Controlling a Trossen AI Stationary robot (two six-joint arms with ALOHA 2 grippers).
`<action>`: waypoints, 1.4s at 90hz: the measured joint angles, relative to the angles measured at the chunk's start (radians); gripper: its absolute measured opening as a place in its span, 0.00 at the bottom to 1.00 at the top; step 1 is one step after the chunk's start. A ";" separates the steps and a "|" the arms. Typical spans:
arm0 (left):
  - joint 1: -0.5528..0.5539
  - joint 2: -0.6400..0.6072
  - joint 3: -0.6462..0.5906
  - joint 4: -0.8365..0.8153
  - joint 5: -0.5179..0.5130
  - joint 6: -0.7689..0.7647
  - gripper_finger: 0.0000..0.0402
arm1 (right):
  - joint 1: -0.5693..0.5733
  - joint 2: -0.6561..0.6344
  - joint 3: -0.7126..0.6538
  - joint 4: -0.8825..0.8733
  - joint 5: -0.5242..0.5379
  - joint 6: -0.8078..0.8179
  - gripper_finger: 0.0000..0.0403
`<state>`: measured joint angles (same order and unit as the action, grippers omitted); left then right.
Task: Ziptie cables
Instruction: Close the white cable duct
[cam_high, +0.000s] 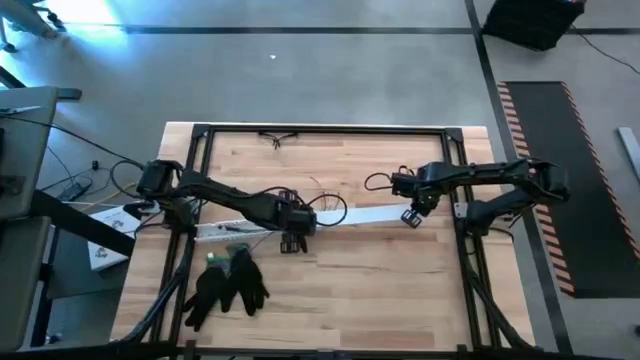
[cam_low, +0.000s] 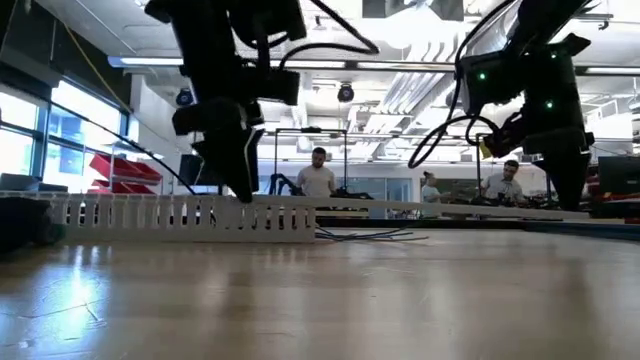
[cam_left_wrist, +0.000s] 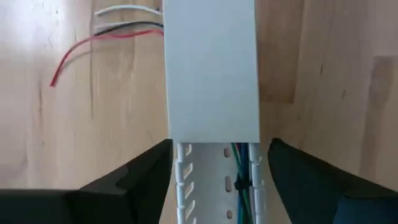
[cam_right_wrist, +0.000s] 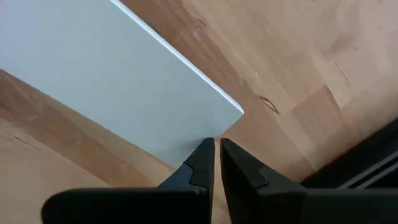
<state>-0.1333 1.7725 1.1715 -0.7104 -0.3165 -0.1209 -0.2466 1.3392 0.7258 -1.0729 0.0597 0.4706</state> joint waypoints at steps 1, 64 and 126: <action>0.001 0.000 0.000 -0.001 0.001 -0.001 0.60 | 0.000 0.000 0.000 0.000 0.000 0.000 0.03; 0.022 -0.006 -0.090 0.102 0.056 -0.031 0.51 | -0.001 0.001 -0.068 -0.006 0.047 0.052 0.03; 0.020 -0.021 -0.094 0.107 0.058 -0.019 0.50 | -0.001 -0.008 -0.065 0.062 0.004 -0.004 0.03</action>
<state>-0.1131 1.7515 1.0775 -0.6036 -0.2582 -0.1401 -0.2474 1.3315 0.6609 -1.0109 0.0632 0.4668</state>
